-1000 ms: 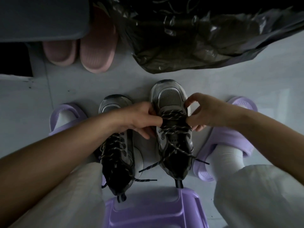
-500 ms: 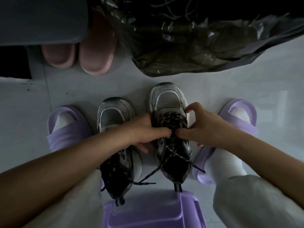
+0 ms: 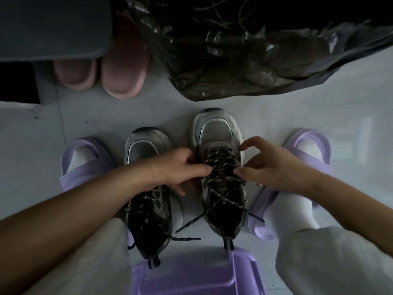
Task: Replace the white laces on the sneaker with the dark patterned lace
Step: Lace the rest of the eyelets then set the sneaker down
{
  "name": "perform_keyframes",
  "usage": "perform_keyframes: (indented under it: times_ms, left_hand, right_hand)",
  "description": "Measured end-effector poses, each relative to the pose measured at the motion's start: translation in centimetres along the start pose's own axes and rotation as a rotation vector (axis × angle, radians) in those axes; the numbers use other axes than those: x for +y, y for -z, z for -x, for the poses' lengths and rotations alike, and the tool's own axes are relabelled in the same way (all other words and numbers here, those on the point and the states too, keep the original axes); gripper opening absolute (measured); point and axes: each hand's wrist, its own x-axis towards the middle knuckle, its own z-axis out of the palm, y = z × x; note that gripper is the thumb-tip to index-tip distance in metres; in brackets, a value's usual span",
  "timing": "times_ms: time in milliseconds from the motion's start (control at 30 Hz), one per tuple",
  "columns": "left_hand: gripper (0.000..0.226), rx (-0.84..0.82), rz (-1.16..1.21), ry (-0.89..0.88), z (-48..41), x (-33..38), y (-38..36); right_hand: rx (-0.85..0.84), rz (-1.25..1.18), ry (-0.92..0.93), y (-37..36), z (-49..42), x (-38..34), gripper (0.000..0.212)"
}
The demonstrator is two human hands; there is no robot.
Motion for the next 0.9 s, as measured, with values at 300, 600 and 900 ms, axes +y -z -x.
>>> perform_keyframes:
  times_ms: [300, 600, 900]
  left_hand:
    - [0.027, -0.092, -0.771, -0.193, 3.1, -2.2, -4.7]
    - [0.027, 0.077, -0.825, -0.324, 3.1, -1.7, -7.2]
    - [0.01, 0.098, -0.86, -0.514, 2.8, -3.2, -7.3]
  right_hand:
    - [-0.082, 0.71, 0.114, -3.1, 3.8, 0.5, 0.04]
    - [0.0, 0.476, 0.337, -4.4, 4.0, -1.0, 0.019]
    - [0.045, 1.064, 0.682, -4.7, 3.7, 0.2, 0.031]
